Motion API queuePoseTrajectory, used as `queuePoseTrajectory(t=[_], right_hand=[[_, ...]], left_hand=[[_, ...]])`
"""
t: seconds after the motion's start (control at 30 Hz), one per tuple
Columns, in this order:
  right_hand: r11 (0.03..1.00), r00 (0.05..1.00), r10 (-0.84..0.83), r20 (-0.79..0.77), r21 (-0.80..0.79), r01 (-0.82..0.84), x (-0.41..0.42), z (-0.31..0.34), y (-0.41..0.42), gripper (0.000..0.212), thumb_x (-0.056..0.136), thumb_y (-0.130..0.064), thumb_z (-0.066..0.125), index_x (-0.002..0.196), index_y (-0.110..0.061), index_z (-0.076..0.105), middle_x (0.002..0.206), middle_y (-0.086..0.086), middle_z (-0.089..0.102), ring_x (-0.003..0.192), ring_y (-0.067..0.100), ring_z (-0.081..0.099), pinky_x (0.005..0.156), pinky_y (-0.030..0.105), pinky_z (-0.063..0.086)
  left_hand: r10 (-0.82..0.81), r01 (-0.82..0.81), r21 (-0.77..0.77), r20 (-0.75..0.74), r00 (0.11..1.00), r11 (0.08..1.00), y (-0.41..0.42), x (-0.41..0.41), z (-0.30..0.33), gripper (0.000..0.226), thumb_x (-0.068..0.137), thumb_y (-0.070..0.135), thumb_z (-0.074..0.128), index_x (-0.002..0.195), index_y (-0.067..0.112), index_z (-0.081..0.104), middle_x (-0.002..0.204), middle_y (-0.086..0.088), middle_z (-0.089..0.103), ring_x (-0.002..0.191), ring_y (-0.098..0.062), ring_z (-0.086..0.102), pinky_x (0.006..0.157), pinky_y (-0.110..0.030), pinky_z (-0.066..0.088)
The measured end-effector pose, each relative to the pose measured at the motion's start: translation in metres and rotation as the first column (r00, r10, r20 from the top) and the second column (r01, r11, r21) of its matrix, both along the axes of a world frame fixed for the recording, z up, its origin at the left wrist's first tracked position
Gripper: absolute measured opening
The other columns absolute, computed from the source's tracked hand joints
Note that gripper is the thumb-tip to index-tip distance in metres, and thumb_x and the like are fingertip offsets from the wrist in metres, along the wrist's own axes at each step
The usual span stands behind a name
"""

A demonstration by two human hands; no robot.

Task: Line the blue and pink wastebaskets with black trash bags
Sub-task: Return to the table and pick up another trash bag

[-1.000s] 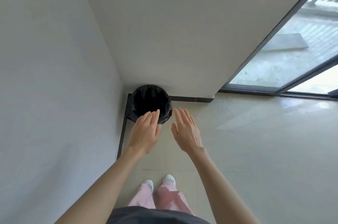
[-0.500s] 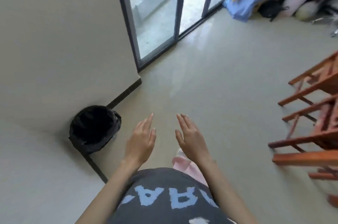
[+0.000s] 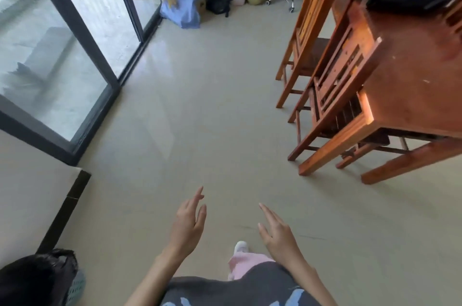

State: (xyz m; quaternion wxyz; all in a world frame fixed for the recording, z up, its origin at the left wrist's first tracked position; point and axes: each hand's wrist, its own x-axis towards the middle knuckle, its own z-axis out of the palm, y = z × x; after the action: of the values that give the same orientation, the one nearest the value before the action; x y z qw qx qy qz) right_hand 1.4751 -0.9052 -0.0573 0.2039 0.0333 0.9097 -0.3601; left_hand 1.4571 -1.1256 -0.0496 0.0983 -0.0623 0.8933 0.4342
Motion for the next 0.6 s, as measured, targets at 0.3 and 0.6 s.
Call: queuePoseTrajectory(t=[0.3,0.6], right_hand=[[0.999,0.999,0.023,-0.043,-0.047,-0.025,-0.172,0.005,0.048,0.048,0.096,-0.014,0.044,0.142,-0.013,0.033,0.149,0.002,0.035,0.137,0.012,0.031,0.104,0.009,0.014],[0.996,0.998,-0.055,-0.041,-0.068,0.053,-0.384,-0.013,0.041,0.044,0.095,-0.011,0.047,0.139,-0.011,0.038,0.146,0.005,0.040,0.135,0.014,0.036,0.103,0.009,0.017]], left_hand=[[0.009,-0.009,0.042,0.003,1.000,0.999,0.046,-0.128,-0.001,0.047,0.092,0.018,0.049,0.137,0.024,0.037,0.115,0.003,0.060,0.108,-0.017,0.056,0.094,-0.033,0.043],[0.029,-0.033,0.104,0.043,0.999,0.994,0.028,-0.368,-0.006,0.042,0.092,0.008,0.048,0.133,0.014,0.042,0.102,0.002,0.061,0.101,-0.018,0.060,0.089,-0.027,0.043]])
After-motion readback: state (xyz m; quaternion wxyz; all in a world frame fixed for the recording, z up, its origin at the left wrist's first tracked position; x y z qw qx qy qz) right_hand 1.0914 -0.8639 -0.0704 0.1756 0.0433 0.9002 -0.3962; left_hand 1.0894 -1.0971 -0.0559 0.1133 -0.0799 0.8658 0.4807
